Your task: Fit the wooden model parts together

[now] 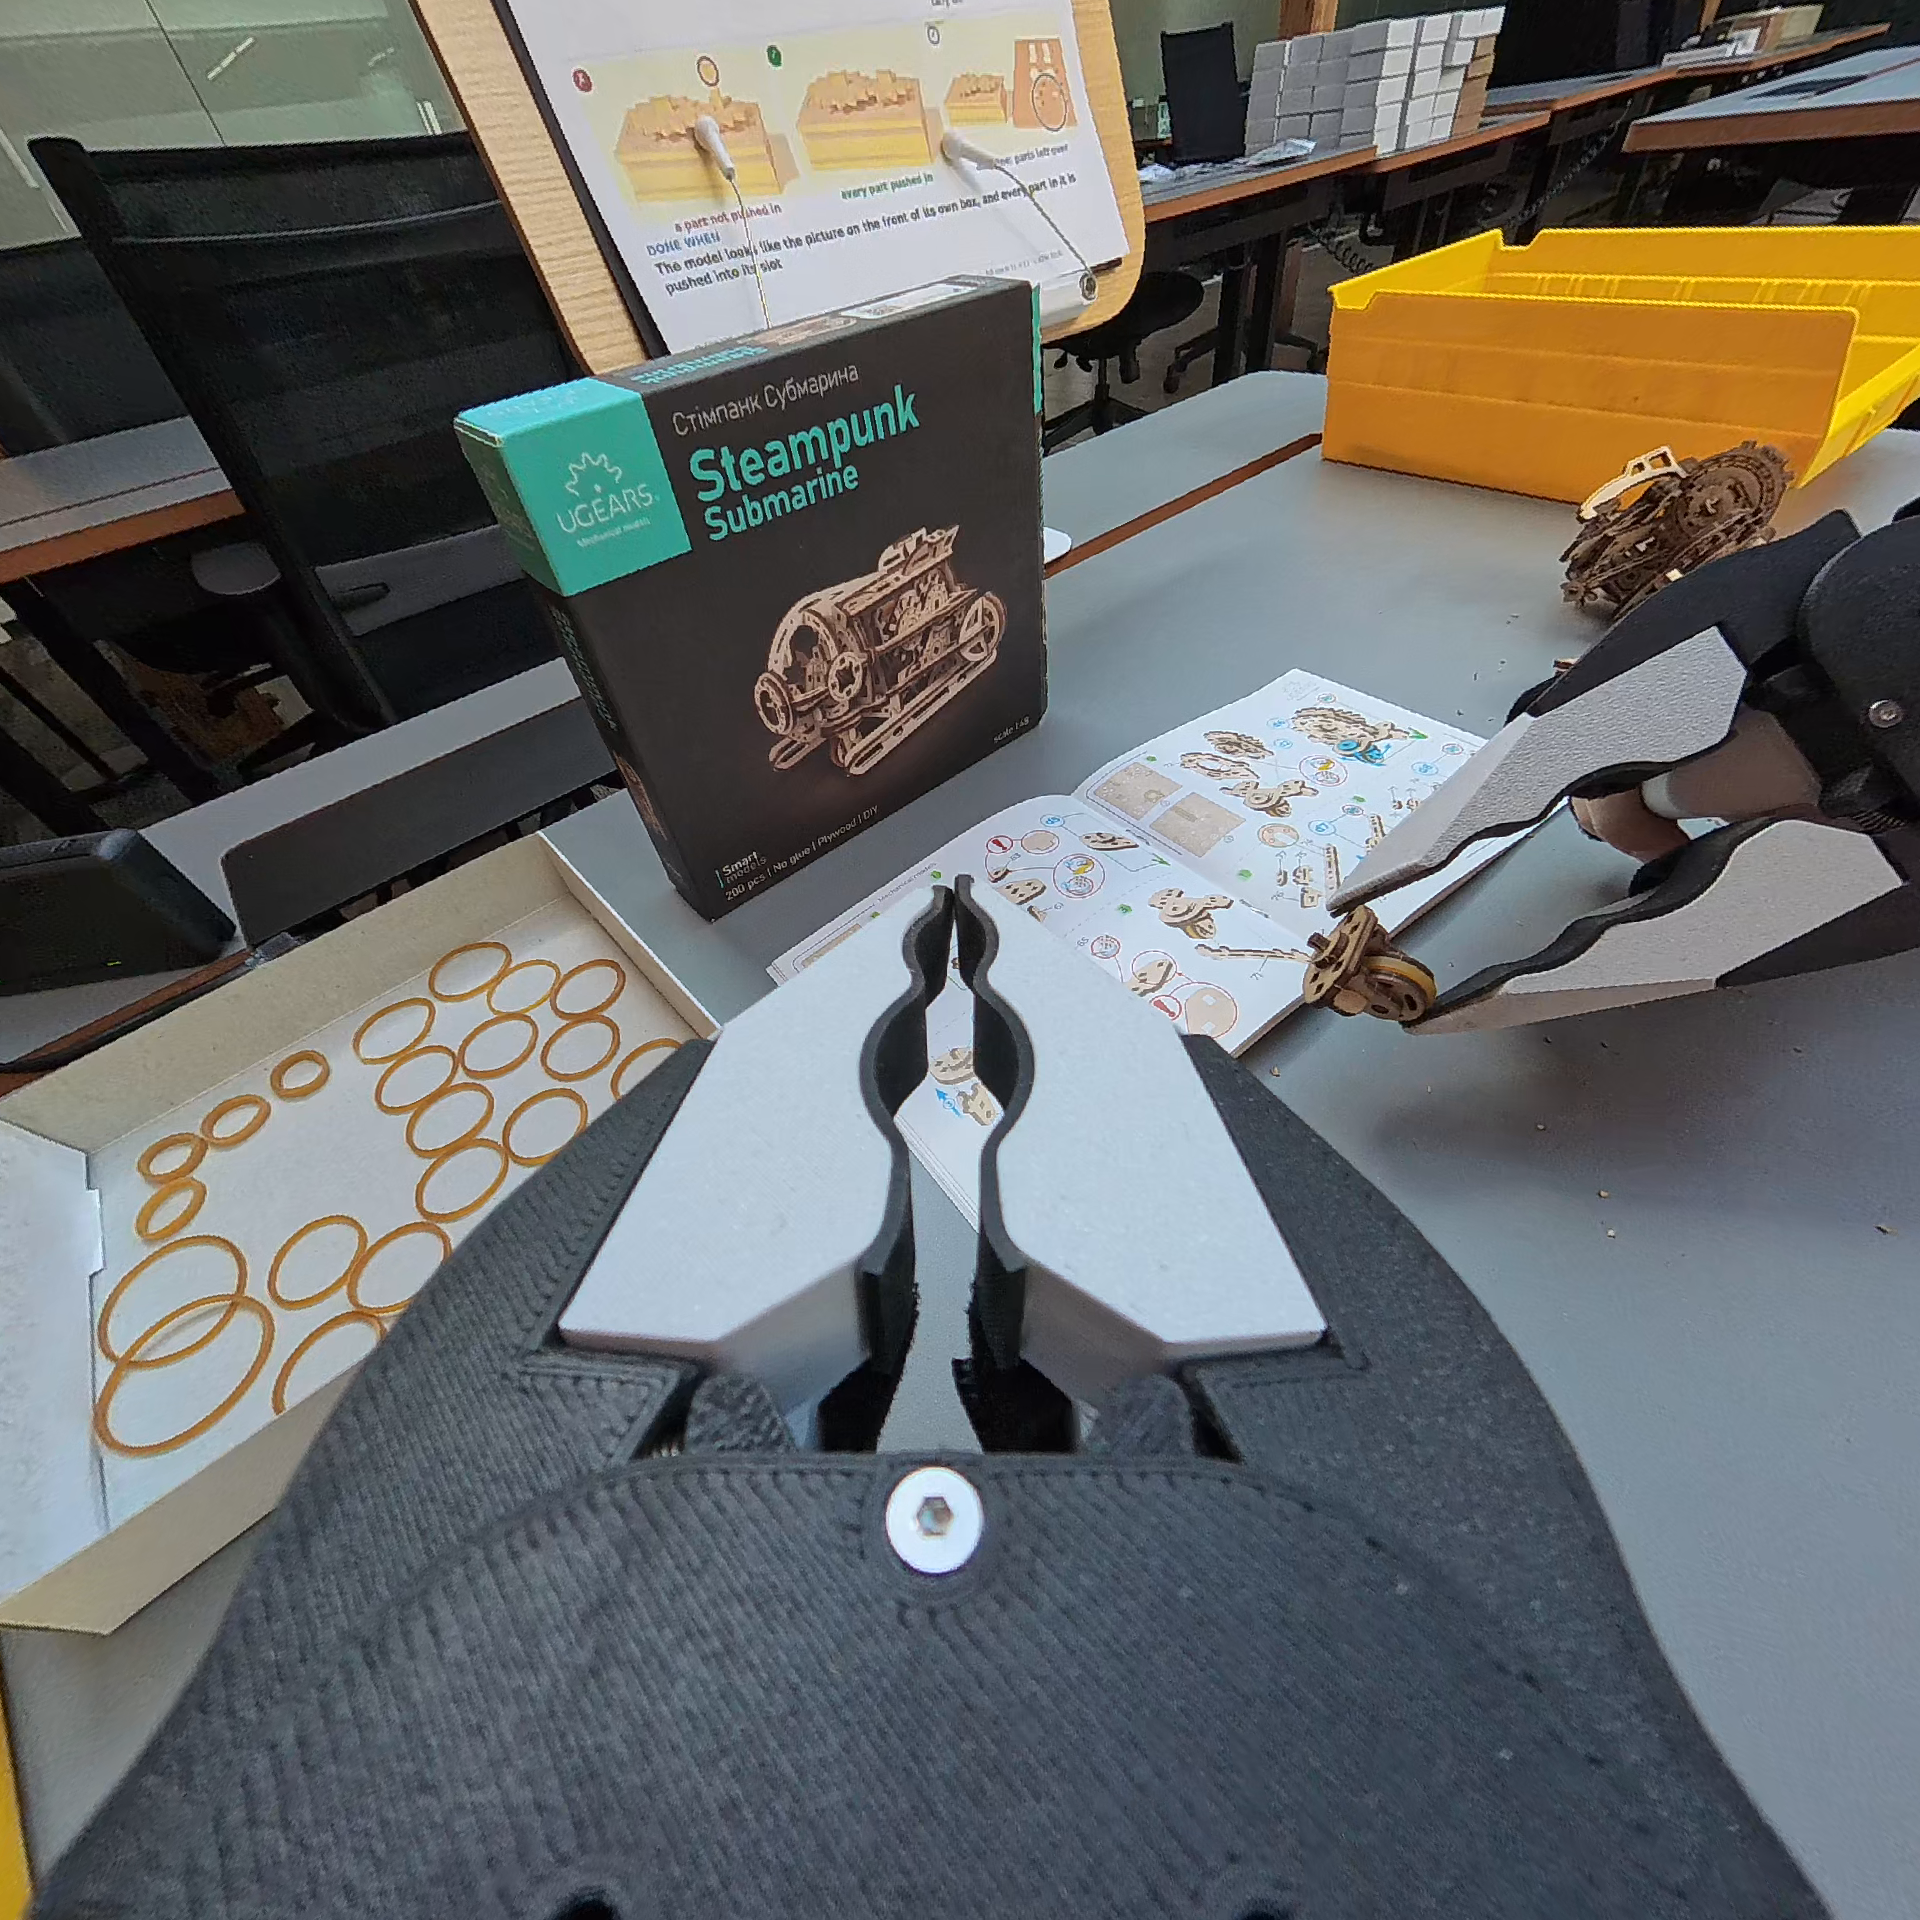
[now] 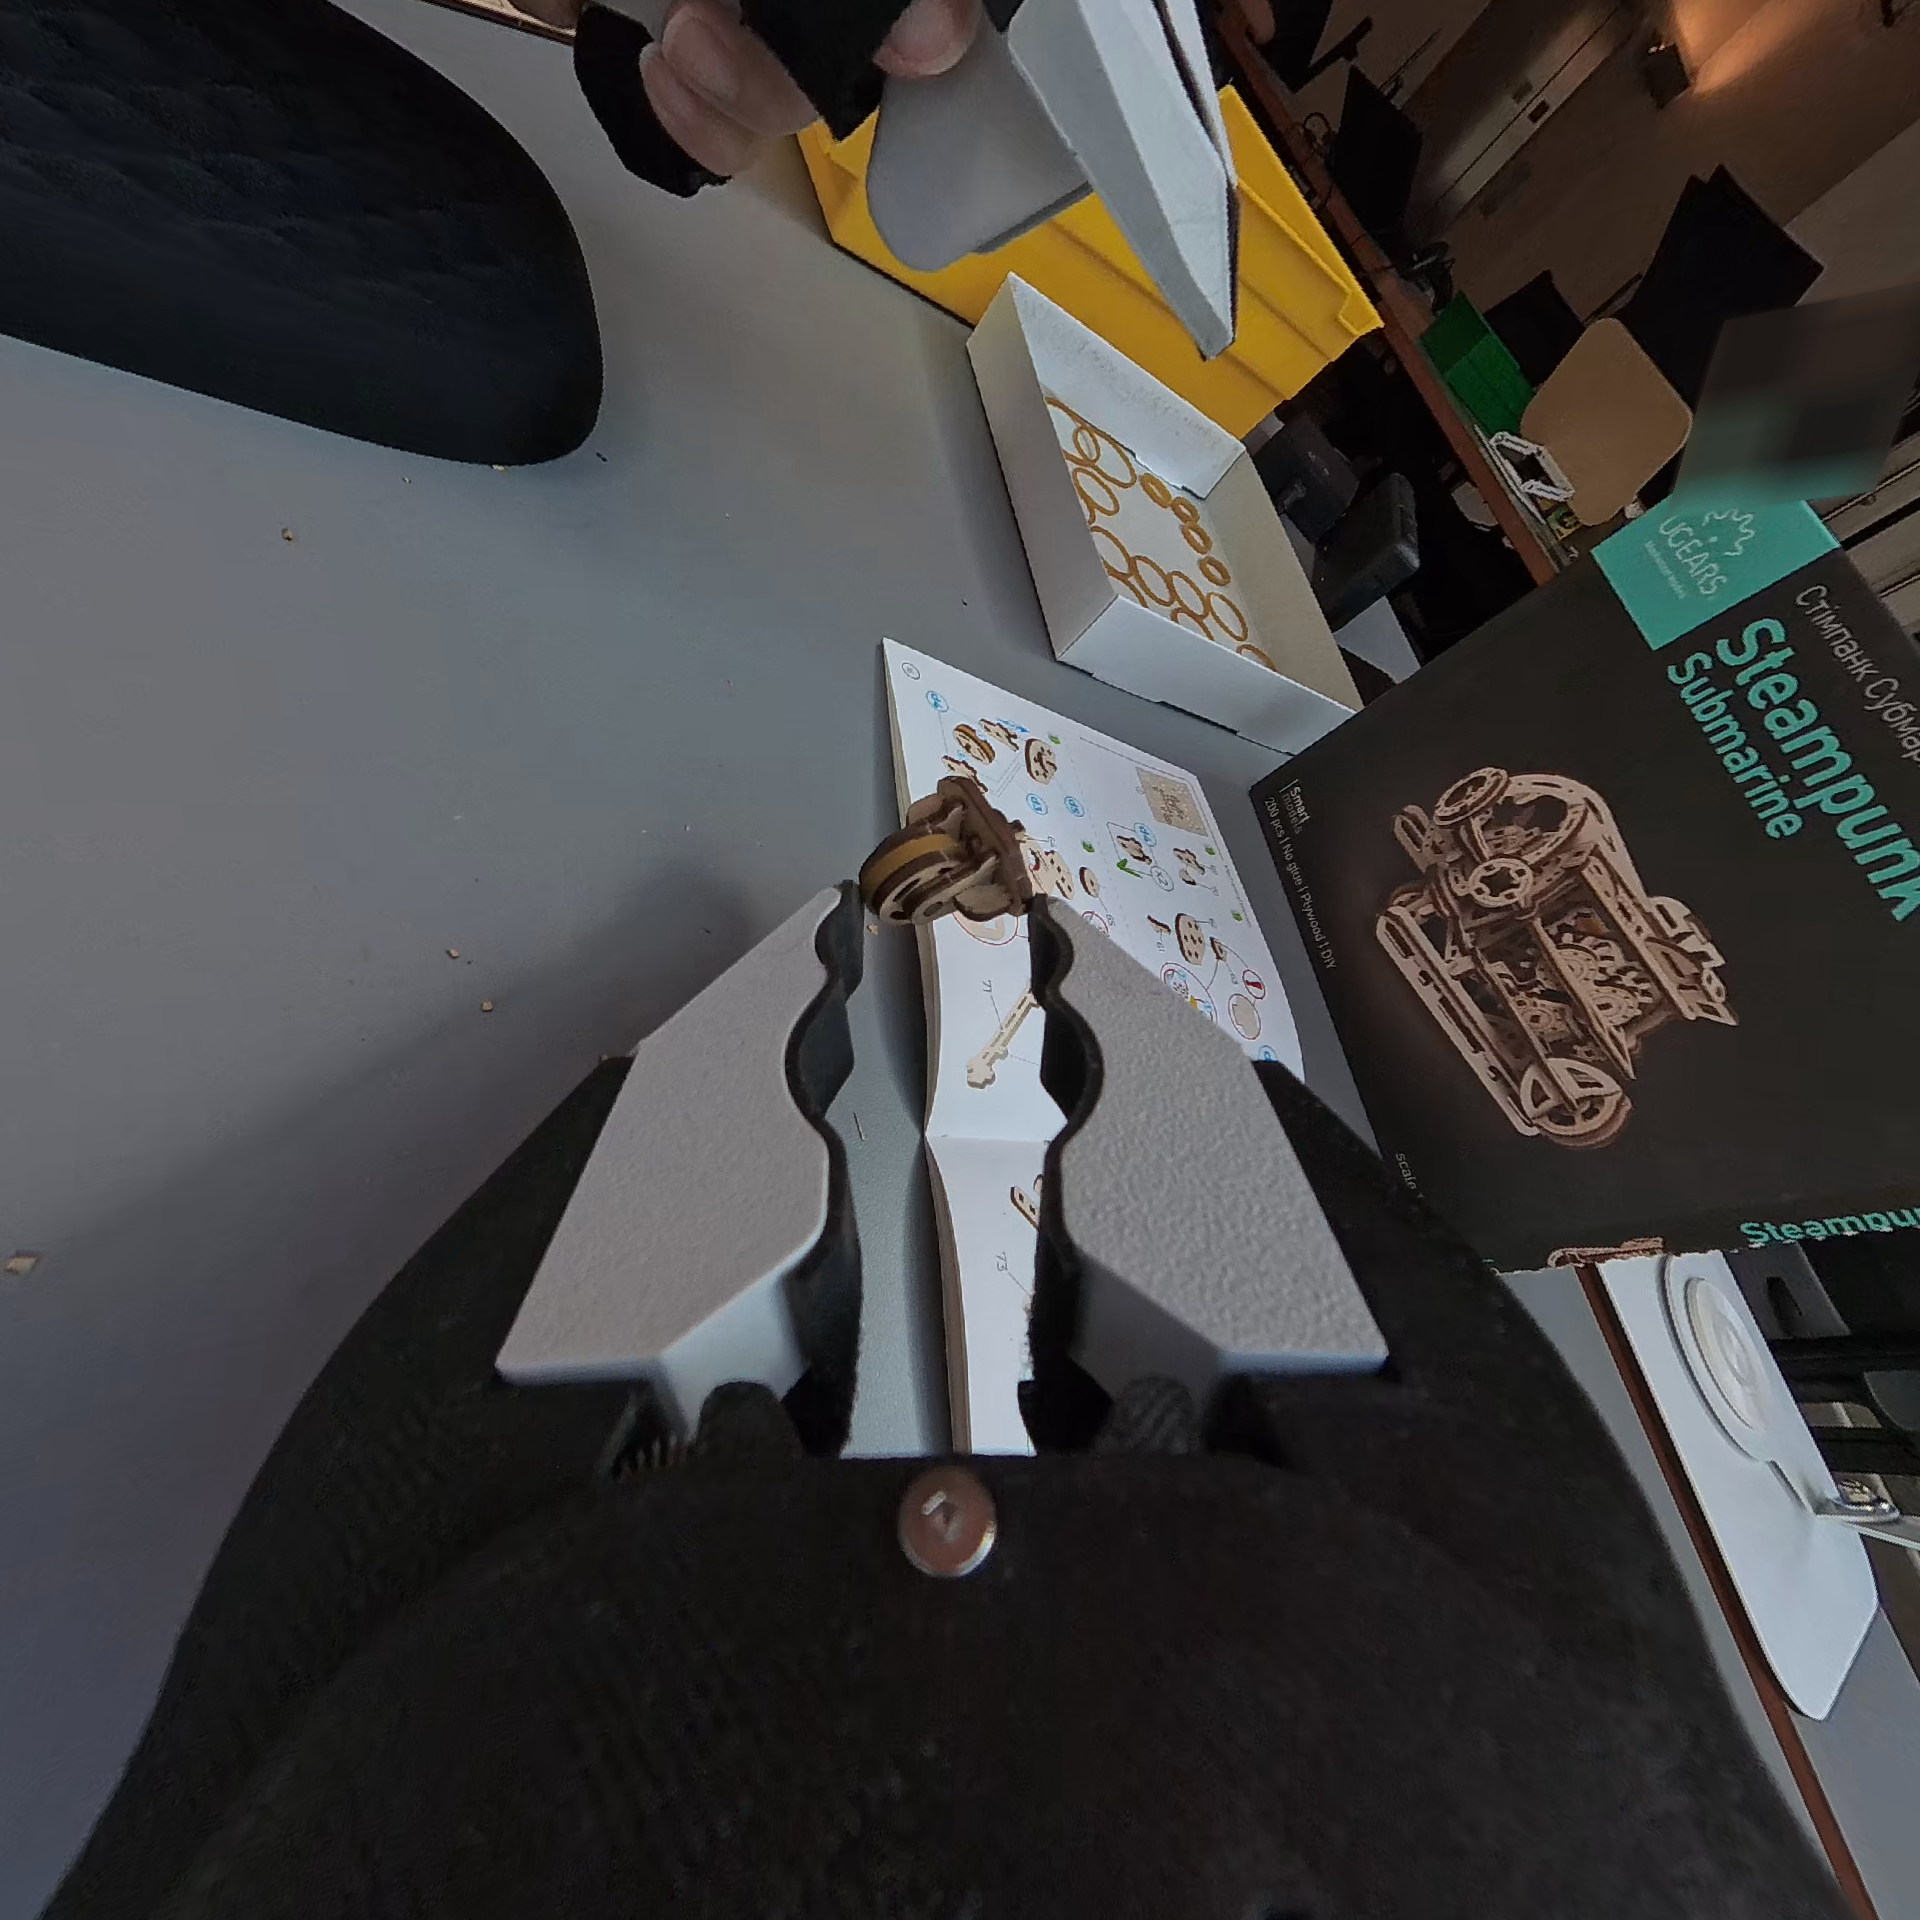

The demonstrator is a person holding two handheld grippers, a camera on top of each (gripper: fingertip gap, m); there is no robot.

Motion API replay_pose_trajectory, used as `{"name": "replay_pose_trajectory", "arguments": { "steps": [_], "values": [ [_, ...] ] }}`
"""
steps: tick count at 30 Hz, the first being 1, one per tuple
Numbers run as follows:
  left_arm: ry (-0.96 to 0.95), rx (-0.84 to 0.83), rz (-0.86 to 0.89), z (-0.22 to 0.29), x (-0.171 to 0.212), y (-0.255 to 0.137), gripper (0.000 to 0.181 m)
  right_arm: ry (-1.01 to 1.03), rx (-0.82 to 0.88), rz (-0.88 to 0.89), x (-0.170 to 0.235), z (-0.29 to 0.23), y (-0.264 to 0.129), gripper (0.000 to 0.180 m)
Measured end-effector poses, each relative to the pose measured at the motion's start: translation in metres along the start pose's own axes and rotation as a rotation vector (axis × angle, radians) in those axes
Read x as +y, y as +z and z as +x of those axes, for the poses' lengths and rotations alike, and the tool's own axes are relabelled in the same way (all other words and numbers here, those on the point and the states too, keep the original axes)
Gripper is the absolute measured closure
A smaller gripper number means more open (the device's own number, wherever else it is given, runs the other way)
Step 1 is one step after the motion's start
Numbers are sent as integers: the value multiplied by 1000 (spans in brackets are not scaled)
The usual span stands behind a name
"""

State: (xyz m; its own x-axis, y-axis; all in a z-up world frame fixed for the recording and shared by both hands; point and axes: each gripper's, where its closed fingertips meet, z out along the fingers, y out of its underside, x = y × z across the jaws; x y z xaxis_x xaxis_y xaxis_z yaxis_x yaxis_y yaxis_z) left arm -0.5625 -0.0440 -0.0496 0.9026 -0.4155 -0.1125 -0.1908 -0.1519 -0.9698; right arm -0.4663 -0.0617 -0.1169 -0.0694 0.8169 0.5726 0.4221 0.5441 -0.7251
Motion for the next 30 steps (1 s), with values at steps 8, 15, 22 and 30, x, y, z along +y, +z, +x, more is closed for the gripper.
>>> {"name": "replay_pose_trajectory", "arguments": {
  "steps": [8, 15, 22, 30],
  "values": [
    [2, 0, -8, 0, 1, 0, 181, 49, -40, -31, -8, -12, -1, 149],
    [6, -1, -18, 0, 3, 1, 181, 152, -150, -114, 4, -34, 7, 149],
    [10, 0, -21, 1, 3, 1, 181, 263, -223, -145, 12, -41, 10, 149],
    [14, -1, -21, 1, 3, 1, 181, 247, -213, -186, 15, -42, 10, 149]
  ]
}}
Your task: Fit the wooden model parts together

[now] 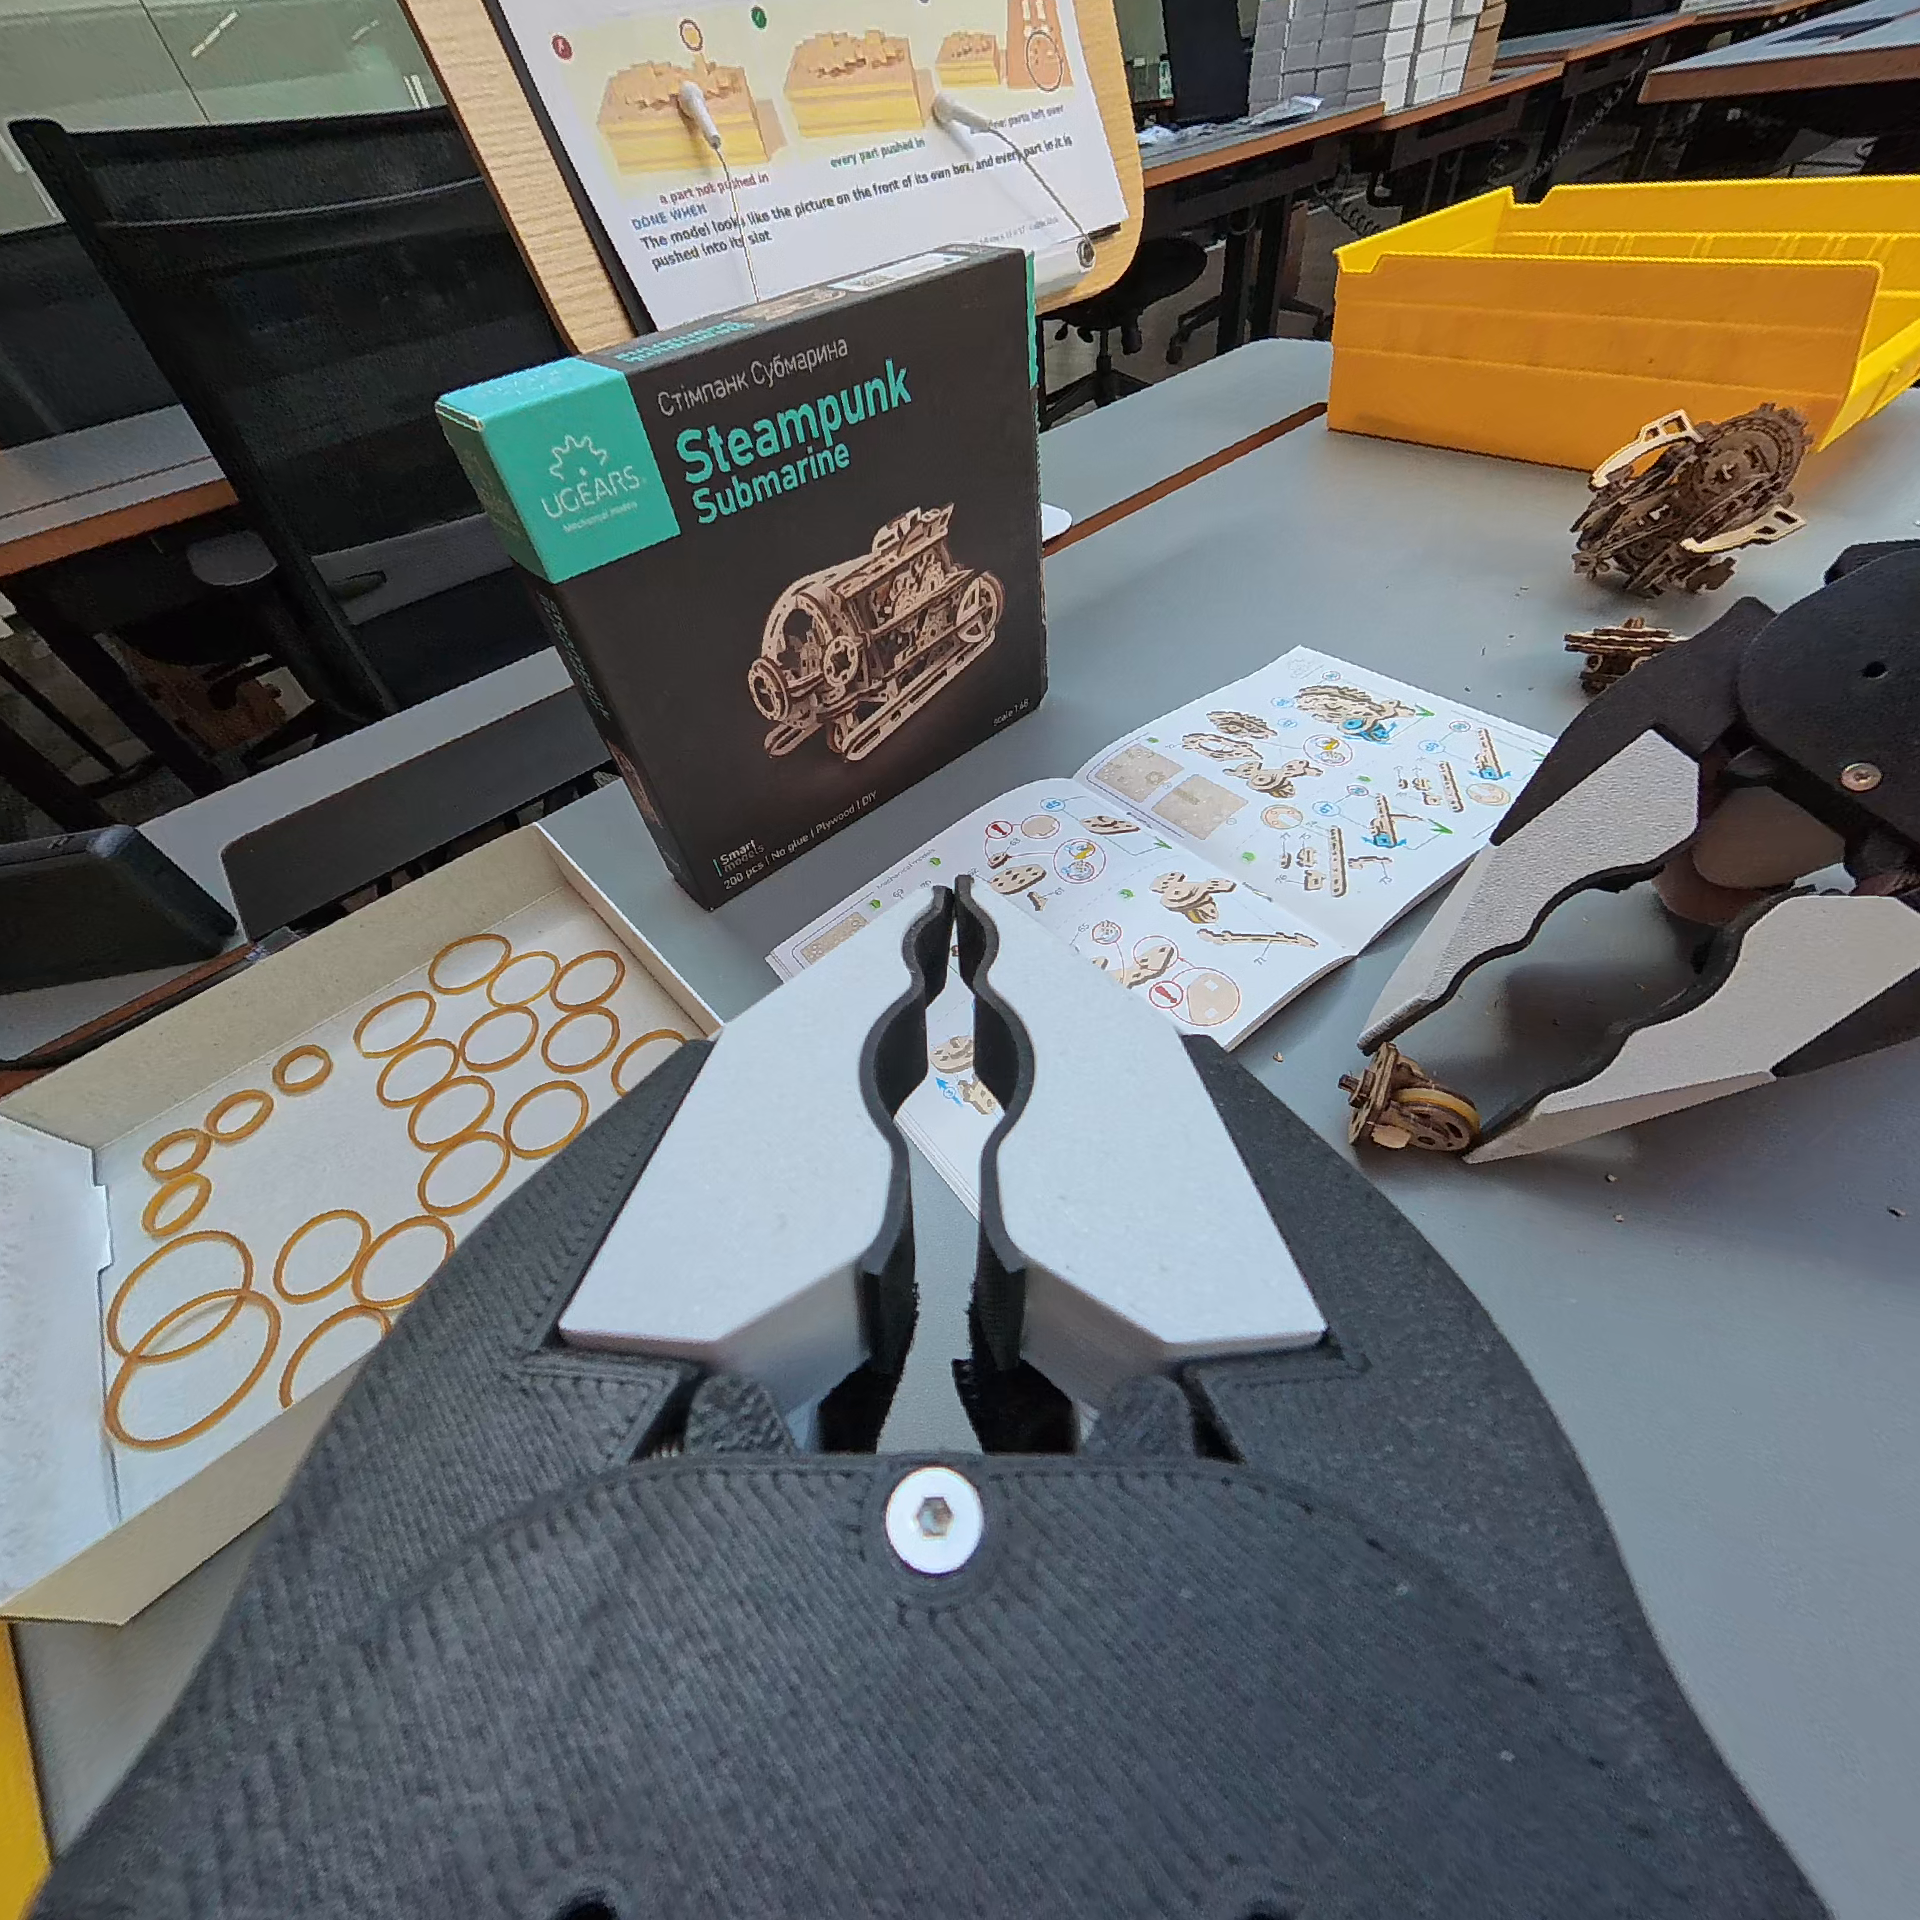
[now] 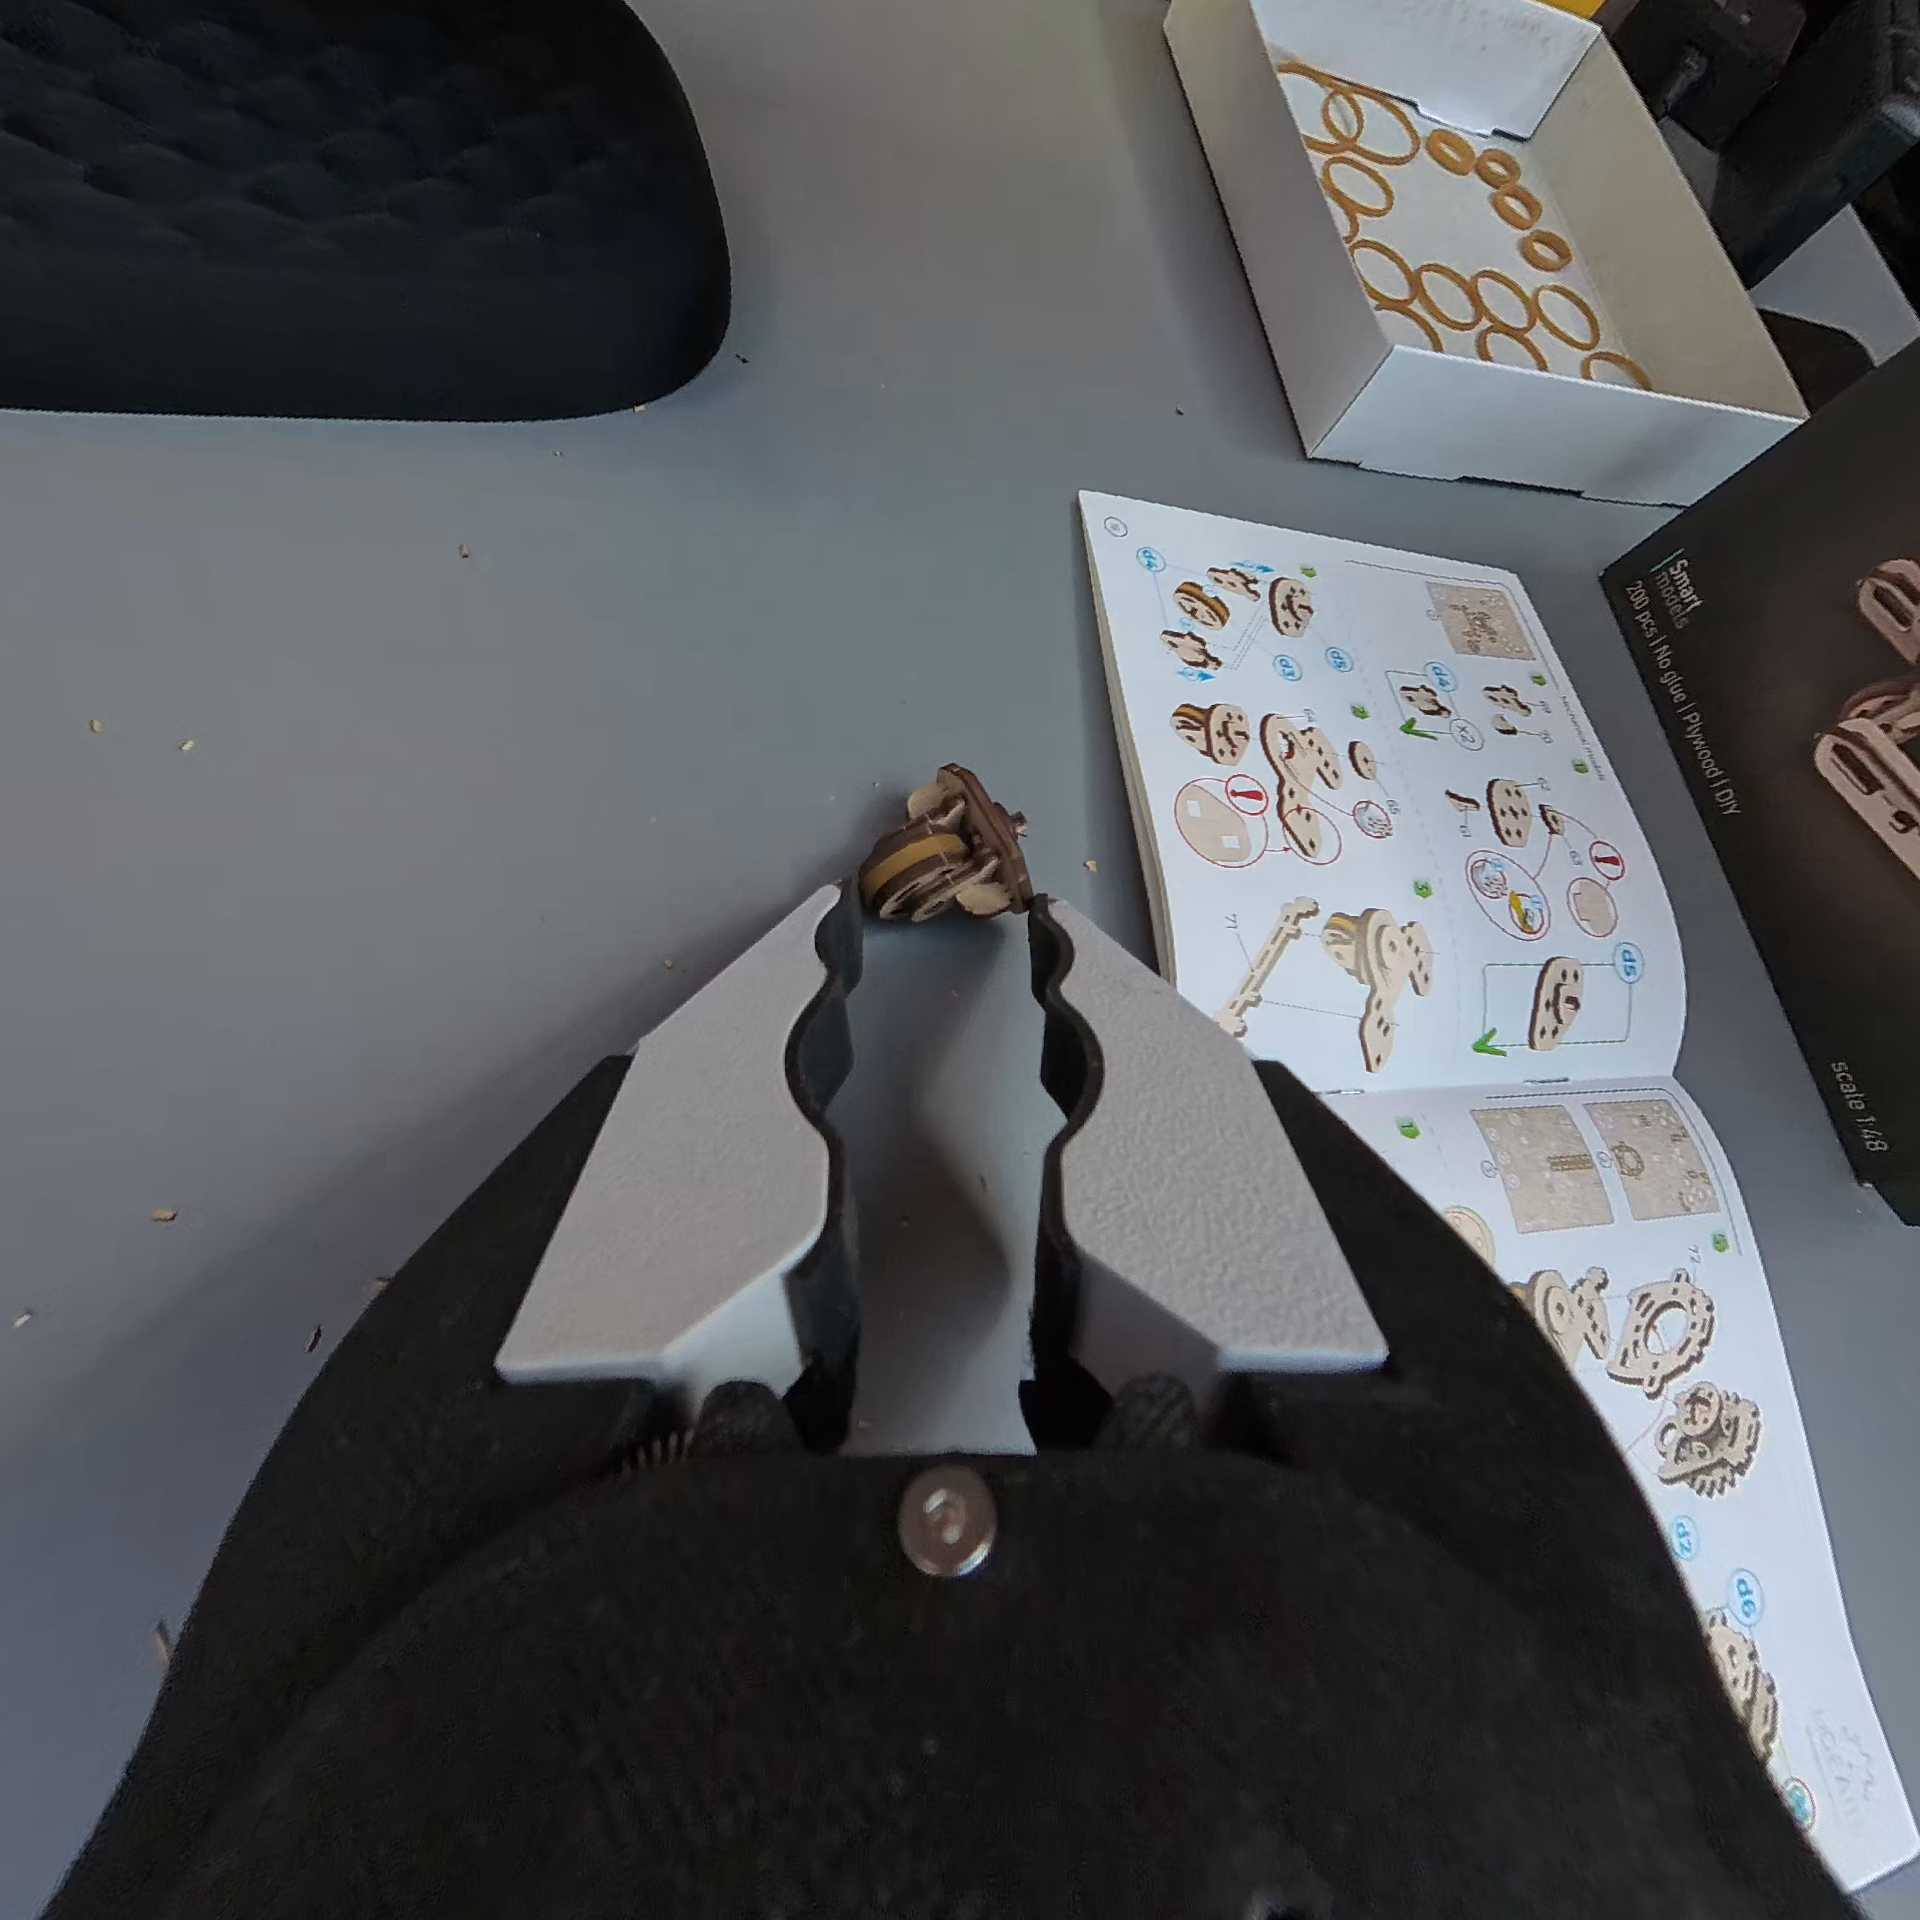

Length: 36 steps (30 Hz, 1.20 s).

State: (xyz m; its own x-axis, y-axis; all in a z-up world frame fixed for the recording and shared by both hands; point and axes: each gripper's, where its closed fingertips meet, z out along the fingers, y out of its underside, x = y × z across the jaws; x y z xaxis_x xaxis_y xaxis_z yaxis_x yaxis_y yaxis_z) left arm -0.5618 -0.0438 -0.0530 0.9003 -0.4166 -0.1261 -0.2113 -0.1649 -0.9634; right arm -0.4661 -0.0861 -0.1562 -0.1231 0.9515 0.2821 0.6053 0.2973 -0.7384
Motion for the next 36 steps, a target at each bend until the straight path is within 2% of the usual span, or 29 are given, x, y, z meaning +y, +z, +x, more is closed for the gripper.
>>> {"name": "replay_pose_trajectory", "arguments": {
  "steps": [9, 14, 36],
  "values": [
    [9, -4, -8, 0, 1, 1, 181, 32, 32, -46, 1, -2, -1, 148],
    [12, -5, -11, 0, 2, 1, 181, 56, 17, -51, 1, -5, -2, 141],
    [24, -6, -21, 1, 3, 2, 181, 84, -134, -62, 1, -26, -6, 145]
  ]
}}
